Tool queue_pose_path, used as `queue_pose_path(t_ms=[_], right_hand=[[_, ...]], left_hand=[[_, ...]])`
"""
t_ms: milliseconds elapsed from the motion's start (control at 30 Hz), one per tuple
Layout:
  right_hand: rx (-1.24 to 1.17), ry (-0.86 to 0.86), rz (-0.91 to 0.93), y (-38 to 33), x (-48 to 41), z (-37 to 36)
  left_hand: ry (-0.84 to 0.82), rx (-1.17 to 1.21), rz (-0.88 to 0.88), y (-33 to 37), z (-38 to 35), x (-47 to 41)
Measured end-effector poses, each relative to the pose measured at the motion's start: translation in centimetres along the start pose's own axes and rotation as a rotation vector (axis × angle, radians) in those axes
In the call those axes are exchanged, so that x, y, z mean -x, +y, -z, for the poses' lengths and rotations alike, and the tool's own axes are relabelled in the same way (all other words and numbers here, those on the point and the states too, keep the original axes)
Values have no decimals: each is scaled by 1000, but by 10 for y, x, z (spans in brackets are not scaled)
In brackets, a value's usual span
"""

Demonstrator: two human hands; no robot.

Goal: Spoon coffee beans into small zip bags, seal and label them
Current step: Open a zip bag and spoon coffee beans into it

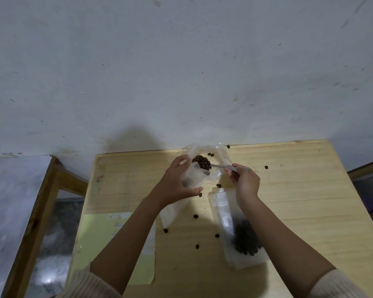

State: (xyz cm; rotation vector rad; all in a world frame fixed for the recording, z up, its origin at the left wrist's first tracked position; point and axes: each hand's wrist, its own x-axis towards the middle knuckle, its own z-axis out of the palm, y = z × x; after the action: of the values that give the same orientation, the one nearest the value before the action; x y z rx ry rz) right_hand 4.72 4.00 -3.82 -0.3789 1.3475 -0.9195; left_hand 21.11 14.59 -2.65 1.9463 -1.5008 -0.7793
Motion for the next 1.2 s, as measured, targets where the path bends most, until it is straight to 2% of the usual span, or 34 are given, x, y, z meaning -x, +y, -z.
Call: queue_pose_path(t_ms=[233,433,667,900,1067,1200], right_hand=[[50,-12,101,-26,8,6],[153,-33,268,-49,24,12],[378,-281,417,-43,46,5],[181,-96,500,-41,36,19],[293,-227,510,-19,23,22],[427,-266,539,-5,17,17]], left_hand=[[67,-35,-32,-2,-9,0],[115,-70,-12,-2,-14,3],[80,-59,-27,-2,-16,2],[101,26,50,-5,-13,11],[94,26,23,-4,-9,12],[62,22,33,-7,-4,11]])
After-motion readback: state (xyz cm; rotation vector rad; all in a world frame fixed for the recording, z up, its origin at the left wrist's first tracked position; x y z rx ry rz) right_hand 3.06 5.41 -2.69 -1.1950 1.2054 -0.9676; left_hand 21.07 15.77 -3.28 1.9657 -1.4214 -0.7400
